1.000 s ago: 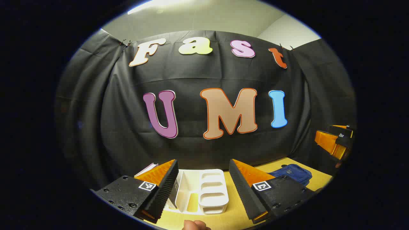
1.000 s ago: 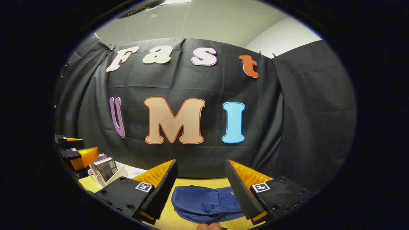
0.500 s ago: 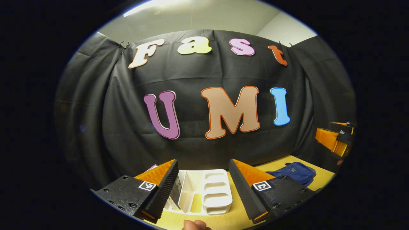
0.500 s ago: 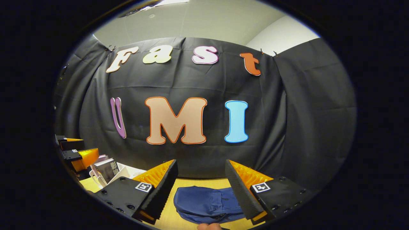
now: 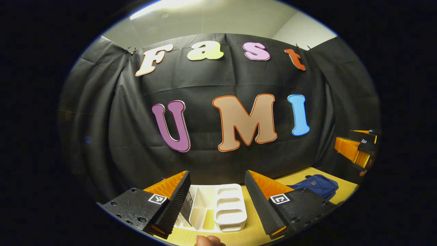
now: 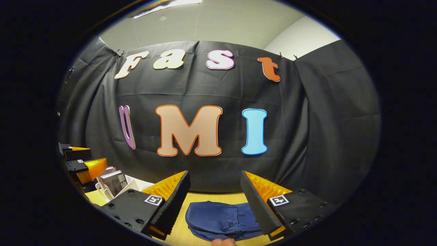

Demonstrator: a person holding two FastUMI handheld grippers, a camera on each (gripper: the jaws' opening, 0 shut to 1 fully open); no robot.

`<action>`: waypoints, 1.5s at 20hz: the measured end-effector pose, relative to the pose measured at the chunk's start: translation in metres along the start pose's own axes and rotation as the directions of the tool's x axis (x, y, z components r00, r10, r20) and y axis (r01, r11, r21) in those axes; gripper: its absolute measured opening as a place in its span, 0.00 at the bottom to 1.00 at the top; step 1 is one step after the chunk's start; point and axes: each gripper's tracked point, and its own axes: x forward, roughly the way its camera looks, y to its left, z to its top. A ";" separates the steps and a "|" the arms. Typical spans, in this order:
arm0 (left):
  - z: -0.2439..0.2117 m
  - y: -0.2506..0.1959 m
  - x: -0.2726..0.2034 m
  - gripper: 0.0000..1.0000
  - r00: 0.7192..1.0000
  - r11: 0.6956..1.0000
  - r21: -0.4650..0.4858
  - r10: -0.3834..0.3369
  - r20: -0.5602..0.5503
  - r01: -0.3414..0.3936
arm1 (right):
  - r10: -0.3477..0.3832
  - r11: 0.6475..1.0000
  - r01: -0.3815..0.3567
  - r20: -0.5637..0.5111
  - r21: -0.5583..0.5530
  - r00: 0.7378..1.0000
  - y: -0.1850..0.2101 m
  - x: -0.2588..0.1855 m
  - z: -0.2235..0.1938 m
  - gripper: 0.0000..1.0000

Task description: Open the schoolbag, grab two books from the bookshelf and put them into the schoolbag.

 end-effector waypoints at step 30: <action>-0.021 0.065 -0.020 0.94 0.986 0.989 0.016 0.151 -0.074 -0.150 | 0.283 0.380 -0.541 -0.462 -0.750 0.840 0.043 0.033 -0.271 0.91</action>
